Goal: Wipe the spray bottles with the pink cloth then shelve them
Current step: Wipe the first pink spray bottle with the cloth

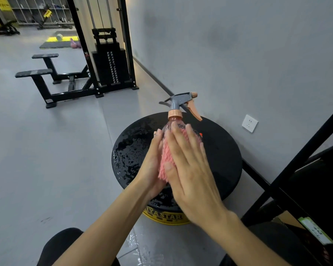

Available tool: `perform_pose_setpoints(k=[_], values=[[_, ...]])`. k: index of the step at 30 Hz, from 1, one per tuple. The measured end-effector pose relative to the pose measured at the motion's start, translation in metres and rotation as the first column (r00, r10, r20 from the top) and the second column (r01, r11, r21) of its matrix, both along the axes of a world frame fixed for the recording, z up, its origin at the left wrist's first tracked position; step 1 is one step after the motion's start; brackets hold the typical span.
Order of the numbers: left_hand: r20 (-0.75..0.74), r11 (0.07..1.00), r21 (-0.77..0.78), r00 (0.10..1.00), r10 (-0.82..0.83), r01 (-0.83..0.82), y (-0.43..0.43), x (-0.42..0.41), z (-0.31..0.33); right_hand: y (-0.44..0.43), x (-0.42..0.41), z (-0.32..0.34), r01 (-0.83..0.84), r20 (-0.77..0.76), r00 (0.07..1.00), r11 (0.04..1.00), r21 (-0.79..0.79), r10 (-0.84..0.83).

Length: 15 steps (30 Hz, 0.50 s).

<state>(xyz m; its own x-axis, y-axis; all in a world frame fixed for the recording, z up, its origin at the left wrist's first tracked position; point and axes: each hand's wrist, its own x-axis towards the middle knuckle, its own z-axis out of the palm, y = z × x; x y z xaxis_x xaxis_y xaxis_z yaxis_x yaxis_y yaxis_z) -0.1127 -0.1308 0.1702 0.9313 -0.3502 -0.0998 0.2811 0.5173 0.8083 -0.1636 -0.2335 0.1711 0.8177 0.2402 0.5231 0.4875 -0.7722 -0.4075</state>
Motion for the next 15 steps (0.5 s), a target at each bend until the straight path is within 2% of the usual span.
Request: perform_pose_setpoints(k=[4, 8, 11, 15], values=[[0.03, 0.993, 0.107, 0.998, -0.063, 0.059, -0.004, -0.004, -0.001, -0.008, 0.026, 0.022, 0.051, -0.041, 0.998, 0.988, 0.147, -0.046], [0.024, 0.995, 0.095, 0.999, -0.021, 0.019, -0.002, 0.001, -0.001, -0.008, 0.019, 0.018, 0.031, -0.028, 0.999, 0.991, 0.132, -0.027], [-0.017, 0.999, 0.02, 1.0, 0.025, -0.025, 0.001, 0.004, -0.002, -0.002, -0.001, 0.0, 0.015, -0.043, 0.999, 0.995, 0.099, -0.011], [-0.01, 1.0, 0.02, 1.0, -0.015, 0.015, -0.001, 0.0, -0.004, 0.003, 0.0, -0.009, 0.018, 0.036, 0.999, 0.99, 0.139, -0.023]])
